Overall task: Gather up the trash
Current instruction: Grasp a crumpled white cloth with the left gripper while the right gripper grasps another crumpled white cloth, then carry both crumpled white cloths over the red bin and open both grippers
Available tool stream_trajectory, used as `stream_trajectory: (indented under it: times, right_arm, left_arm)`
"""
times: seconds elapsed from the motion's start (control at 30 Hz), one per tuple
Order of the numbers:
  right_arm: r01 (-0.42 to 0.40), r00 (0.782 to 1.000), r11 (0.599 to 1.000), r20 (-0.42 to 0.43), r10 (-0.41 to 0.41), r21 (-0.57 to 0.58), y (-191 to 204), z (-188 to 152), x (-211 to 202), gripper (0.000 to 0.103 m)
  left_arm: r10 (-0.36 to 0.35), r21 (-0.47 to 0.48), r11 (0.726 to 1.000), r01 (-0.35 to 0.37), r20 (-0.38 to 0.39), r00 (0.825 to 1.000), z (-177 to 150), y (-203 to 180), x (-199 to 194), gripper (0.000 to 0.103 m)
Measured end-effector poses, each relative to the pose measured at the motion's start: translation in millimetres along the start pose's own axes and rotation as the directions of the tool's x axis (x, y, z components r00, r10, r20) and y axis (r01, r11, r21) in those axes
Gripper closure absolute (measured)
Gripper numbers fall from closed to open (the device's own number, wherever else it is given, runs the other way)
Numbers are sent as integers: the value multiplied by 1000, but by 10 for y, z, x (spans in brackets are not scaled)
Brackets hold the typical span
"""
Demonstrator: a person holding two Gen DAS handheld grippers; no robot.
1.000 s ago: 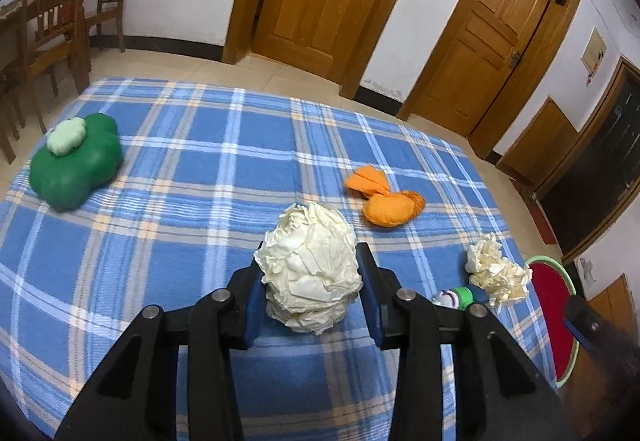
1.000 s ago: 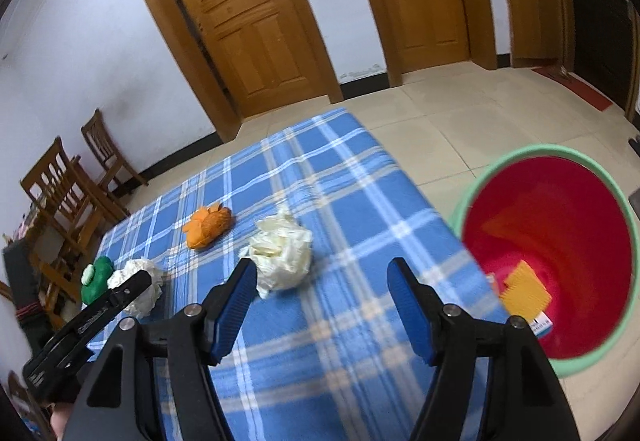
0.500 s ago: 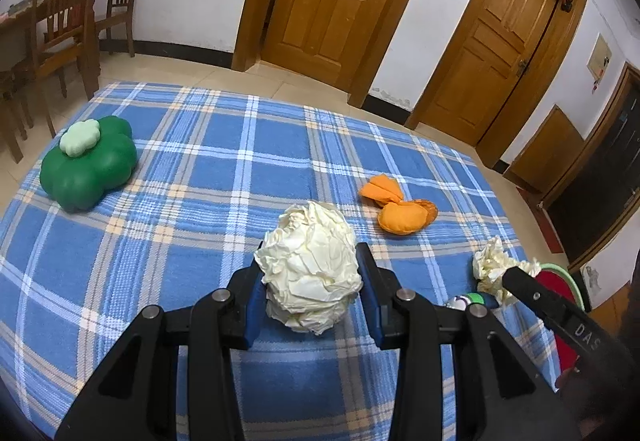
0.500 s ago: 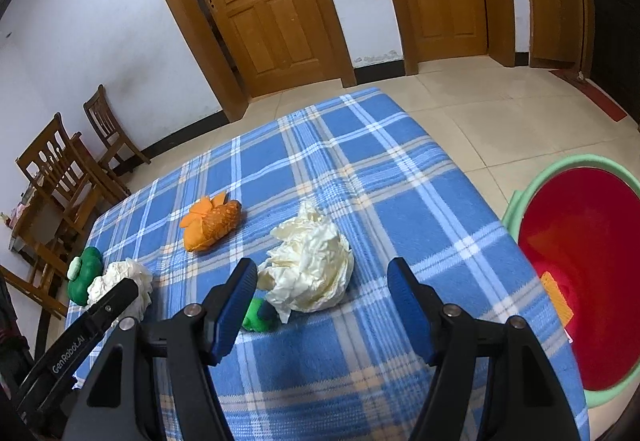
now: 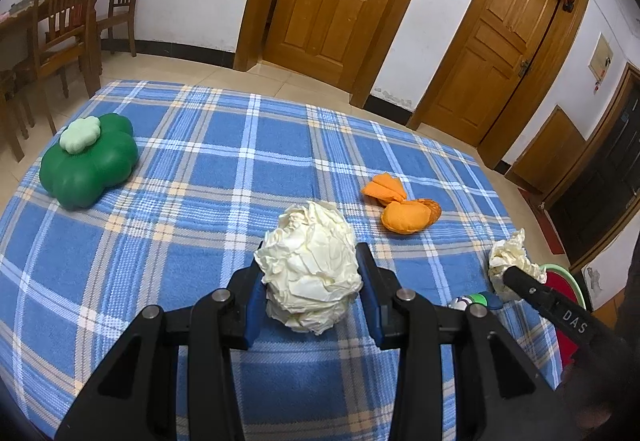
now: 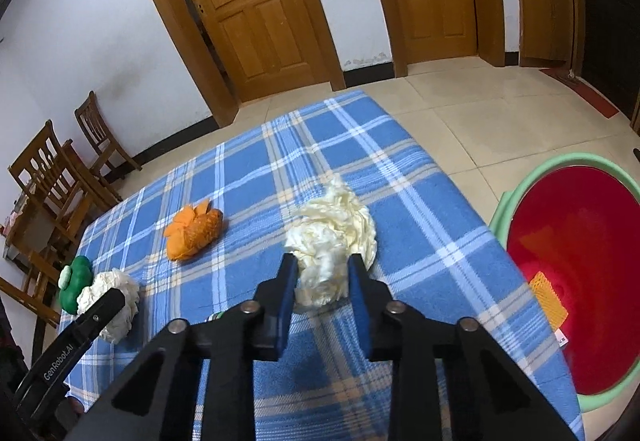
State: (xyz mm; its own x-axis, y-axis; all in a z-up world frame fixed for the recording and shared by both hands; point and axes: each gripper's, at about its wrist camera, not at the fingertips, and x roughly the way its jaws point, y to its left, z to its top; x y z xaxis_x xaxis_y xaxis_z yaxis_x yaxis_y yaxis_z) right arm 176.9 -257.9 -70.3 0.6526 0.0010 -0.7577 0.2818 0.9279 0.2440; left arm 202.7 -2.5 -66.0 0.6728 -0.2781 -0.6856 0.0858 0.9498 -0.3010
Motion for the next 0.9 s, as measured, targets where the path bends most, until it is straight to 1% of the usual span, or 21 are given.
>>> stream_trajectory:
  times: [0.07, 0.23, 0.37, 0.5, 0.7, 0.9]
  right_arm:
    - [4, 1000, 1000, 6, -4, 8, -19, 3, -20, 83]
    - [9, 1000, 999, 26, -10, 32, -123, 5, -115, 85]
    - [13, 999, 999, 52, -14, 31, -188, 11, -227, 85]
    - [-2, 998, 999, 68, 0, 38, -227, 9, -342, 85]
    - [-11, 995, 1000, 100, 10, 13, -213, -59, -553, 85]
    - [-21, 992, 999, 126, 17, 29, -275, -95, -780, 85]
  left_arm:
    - [-4, -7, 1000, 4, -1, 1000, 0, 8, 1, 62]
    - [-3, -9, 1000, 3, 2, 1000, -6, 11, -3, 62]
    - [-2, -6, 1000, 2, 1, 1000, -13, 9, 3, 62]
    - [-4, -4, 1000, 4, 3, 1000, -19, 3, 7, 62]
    - [-3, 3, 1000, 3, 6, 1000, -25, 1, 19, 62]
    - [-13, 18, 1000, 13, 4, 1000, -24, 16, 41, 62]
